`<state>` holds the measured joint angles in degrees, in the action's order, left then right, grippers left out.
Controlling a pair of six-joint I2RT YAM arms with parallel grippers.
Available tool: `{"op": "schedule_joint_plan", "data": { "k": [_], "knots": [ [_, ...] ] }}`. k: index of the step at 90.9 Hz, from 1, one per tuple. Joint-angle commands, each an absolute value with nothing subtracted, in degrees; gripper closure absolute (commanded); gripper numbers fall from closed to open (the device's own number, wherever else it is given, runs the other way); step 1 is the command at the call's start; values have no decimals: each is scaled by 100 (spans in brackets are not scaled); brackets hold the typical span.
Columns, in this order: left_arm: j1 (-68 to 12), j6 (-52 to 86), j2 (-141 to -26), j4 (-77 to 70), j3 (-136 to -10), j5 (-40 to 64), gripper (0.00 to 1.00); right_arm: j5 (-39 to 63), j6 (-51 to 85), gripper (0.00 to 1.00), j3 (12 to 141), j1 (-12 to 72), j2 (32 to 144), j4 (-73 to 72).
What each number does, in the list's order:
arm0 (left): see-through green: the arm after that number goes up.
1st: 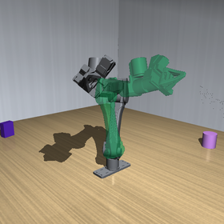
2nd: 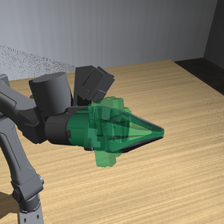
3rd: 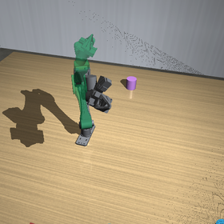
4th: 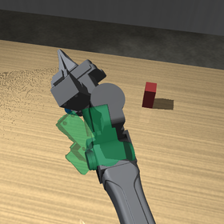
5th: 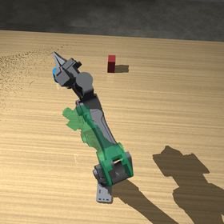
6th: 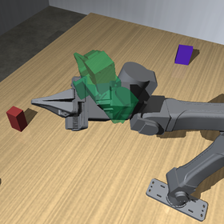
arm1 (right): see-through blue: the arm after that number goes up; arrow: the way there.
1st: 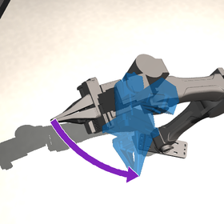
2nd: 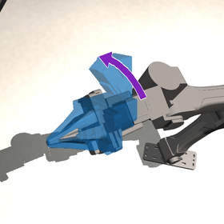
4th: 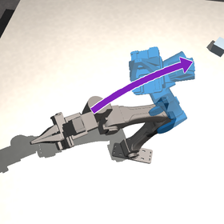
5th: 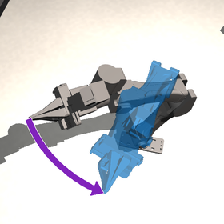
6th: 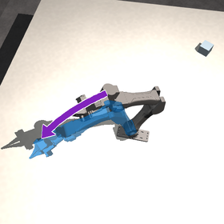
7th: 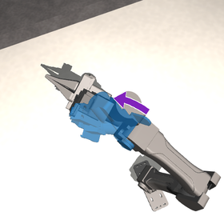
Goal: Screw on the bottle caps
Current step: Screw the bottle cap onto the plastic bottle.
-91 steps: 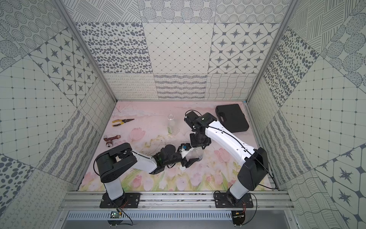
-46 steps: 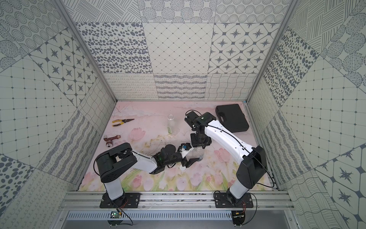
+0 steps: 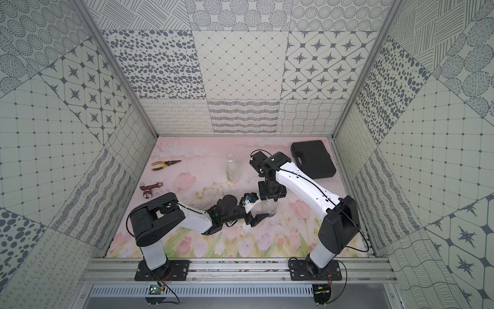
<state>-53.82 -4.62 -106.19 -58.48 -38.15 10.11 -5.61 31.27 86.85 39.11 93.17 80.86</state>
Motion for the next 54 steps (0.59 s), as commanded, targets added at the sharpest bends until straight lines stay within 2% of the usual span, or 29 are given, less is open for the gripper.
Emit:
{"op": "schedule_joint_plan", "data": {
  "k": [1, 11, 33, 54],
  "knots": [
    [-5379, -404, -10568, -6295, -3833, 1027, 10, -428, 3108, 42, 8614, 3964, 9353, 8068],
    [-5379, -417, -10565, -6293, -3828, 1029, 8, -461, 3088, 38, 8652, 3964, 9342, 8069],
    [-5362, -398, -10539, -6364, -3754, 998, 0, -483, 2999, 22, 8818, 3964, 9300, 8069],
    [-5311, -328, -10535, -6377, -3736, 991, 0, -425, 2954, 16, 8927, 3964, 9260, 8084]
  ]
}}
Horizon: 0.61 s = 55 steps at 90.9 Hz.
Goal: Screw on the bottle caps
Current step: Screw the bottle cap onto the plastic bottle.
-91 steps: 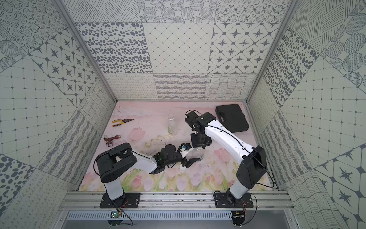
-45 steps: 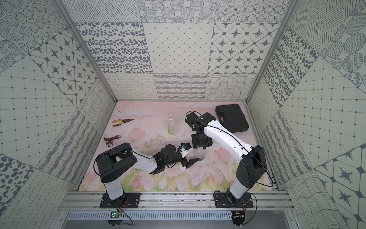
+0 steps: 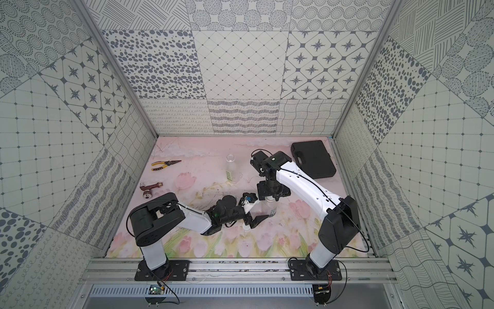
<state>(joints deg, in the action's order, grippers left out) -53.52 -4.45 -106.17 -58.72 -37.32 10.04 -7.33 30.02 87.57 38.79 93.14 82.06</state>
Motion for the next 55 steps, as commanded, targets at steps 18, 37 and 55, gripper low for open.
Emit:
{"op": "schedule_joint_plan", "data": {
  "k": [18, 37, 55],
  "knots": [
    [-5288, -240, -10516, -6393, -3727, 964, 0, -438, 2944, 15, 9023, 3959, 9183, 8113],
    [-5327, -106, -10380, -6269, -3709, 867, 0, -498, 2927, 13, 9224, 3955, 8969, 8206],
    [-5534, -112, -10392, -6139, -3851, 696, 0, -624, 2892, 9, 9333, 3939, 8660, 8260]
  ]
}}
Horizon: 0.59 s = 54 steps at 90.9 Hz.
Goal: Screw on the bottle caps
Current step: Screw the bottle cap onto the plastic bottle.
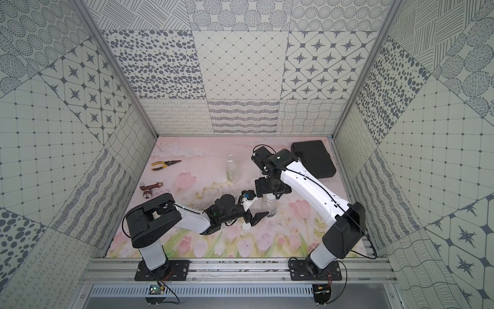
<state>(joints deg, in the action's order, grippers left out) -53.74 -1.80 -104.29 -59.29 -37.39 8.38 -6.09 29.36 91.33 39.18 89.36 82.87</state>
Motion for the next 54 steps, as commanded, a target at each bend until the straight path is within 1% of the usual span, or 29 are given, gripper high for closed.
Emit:
{"op": "schedule_joint_plan", "data": {
  "k": [1, 37, 54],
  "knots": [
    [-5544, -109, -10404, -6133, -3868, 687, 0, -633, 2892, 9, 9334, 3934, 8641, 8261],
    [-5695, 0, -10675, -5959, -4247, 602, 0, -835, 2935, 8, 9040, 3571, 8110, 8271],
    [-5703, -13, -10777, -5894, -4353, 582, 4, -887, 2944, 8, 8992, 3398, 7960, 8253]
  ]
}}
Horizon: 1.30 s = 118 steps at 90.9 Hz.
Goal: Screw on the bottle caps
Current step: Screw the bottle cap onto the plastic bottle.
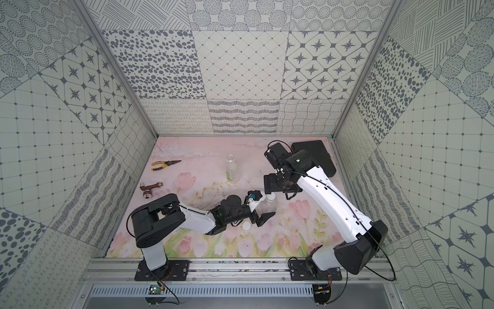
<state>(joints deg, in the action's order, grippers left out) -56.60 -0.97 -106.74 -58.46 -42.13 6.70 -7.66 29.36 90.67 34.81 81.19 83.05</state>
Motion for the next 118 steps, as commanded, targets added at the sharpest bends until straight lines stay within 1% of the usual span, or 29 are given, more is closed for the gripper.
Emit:
{"op": "schedule_joint_plan", "data": {
  "k": [1, 38, 62, 75, 118],
  "knots": [
    [-5699, -15, -10785, -5887, -4361, 590, 4, -887, 2944, 8, 8991, 3391, 7957, 8249],
    [-5704, -157, -10924, -5852, -4453, 440, 12, -1086, 2997, 9, 8850, 3158, 7817, 8230],
    [-5704, -234, -10927, -5784, -4482, 513, 19, -495, 2976, 11, 8315, 3113, 7847, 7805],
    [-5704, -263, -10925, -5781, -4478, 540, 20, -293, 2928, 11, 8235, 3123, 7962, 7728],
    [-5705, -316, -10873, -5730, -4456, 638, 22, -466, 2859, 13, 8113, 3120, 8239, 7591]
  ]
}}
